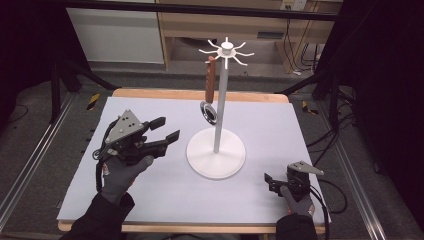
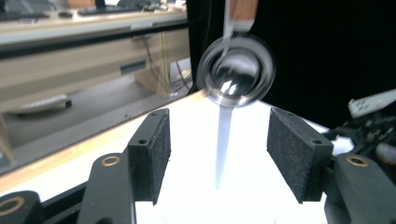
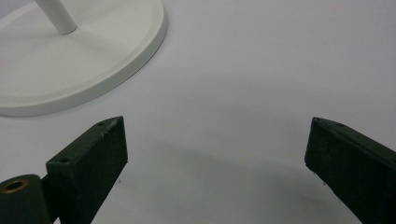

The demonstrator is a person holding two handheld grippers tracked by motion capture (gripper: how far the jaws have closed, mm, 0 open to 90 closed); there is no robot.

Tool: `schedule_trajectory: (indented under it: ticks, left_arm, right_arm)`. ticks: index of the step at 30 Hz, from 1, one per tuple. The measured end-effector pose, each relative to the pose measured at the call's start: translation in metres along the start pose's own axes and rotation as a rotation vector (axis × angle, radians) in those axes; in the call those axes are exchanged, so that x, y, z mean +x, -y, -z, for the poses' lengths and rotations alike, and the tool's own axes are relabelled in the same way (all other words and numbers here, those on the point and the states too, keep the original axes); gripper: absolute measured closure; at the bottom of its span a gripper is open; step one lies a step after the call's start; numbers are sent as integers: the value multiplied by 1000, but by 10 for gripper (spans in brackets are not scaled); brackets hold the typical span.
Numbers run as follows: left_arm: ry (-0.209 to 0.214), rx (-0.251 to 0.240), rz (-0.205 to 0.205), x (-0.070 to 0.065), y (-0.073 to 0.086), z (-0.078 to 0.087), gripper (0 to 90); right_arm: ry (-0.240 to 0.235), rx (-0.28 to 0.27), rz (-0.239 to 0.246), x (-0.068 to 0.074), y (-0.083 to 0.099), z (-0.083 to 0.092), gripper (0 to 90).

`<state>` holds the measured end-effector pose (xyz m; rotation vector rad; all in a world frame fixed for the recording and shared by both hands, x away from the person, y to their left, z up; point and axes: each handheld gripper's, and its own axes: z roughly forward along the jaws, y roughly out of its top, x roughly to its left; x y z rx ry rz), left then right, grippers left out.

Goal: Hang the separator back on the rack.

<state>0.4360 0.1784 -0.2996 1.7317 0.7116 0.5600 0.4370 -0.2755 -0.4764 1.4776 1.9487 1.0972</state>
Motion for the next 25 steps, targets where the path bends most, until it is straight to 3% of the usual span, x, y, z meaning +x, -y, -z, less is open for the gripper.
schedule_trajectory:
  ticks: [8,17,25]
  left_arm:
    - [-54,92,52,25,50,7,377]
    - [-163,208,135,60,109,12,371]
    - [-256,241,169,79,142,20,363]
  right_arm:
    - [7,-1,1,-1,1,0,61]
    - [10,4,-6,-1,2,0,61]
    - [9,9,-7,-2,2,-1,61]
